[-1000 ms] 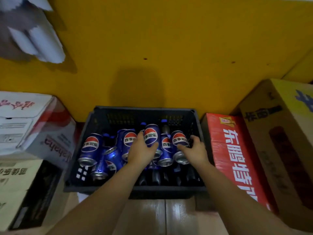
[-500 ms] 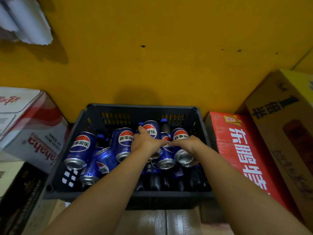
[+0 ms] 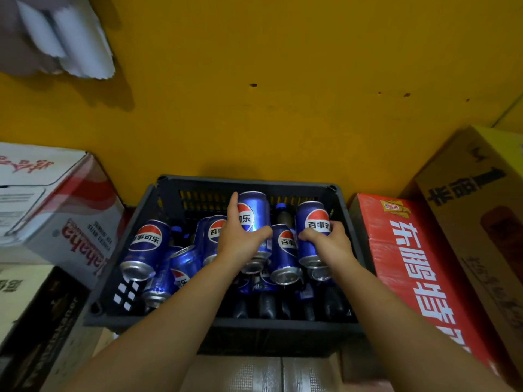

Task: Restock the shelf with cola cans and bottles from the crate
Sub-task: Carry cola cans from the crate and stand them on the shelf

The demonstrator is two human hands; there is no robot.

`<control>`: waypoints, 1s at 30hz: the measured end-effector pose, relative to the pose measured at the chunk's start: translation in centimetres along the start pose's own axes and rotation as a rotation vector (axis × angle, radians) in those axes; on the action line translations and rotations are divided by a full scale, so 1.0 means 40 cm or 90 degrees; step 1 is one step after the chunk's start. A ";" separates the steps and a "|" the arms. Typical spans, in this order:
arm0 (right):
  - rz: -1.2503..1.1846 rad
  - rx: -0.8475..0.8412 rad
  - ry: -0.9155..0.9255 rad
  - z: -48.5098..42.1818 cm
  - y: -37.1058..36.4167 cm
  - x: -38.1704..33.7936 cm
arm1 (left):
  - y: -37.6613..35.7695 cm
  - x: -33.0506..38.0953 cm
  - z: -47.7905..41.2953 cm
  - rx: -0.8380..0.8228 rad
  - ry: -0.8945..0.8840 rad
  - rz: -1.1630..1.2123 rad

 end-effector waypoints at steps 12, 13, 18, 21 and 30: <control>-0.087 -0.095 0.225 0.235 -0.010 -0.362 | 0.204 0.320 0.178 0.078 -0.074 0.080; -0.084 -0.091 0.237 0.262 -0.010 -0.413 | 0.234 0.365 0.193 0.087 -0.078 0.082; -0.091 -0.071 0.286 0.404 -0.014 -0.696 | 0.419 0.603 0.286 0.137 -0.109 0.098; -0.092 -0.092 0.313 0.503 -0.026 -0.884 | 0.552 0.753 0.350 0.178 -0.118 0.106; -0.111 -0.160 0.450 0.791 -0.121 -1.358 | 0.929 1.127 0.536 0.286 -0.239 0.091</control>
Point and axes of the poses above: each hand's wrist, its own z-axis away from the middle knuckle, its own y-axis out of the back of the hand, x = y × z, the point moved 2 cm from there along -z, towards the middle knuckle, and after that the axes turned 12 degrees about -z, right-handed, at the moved point
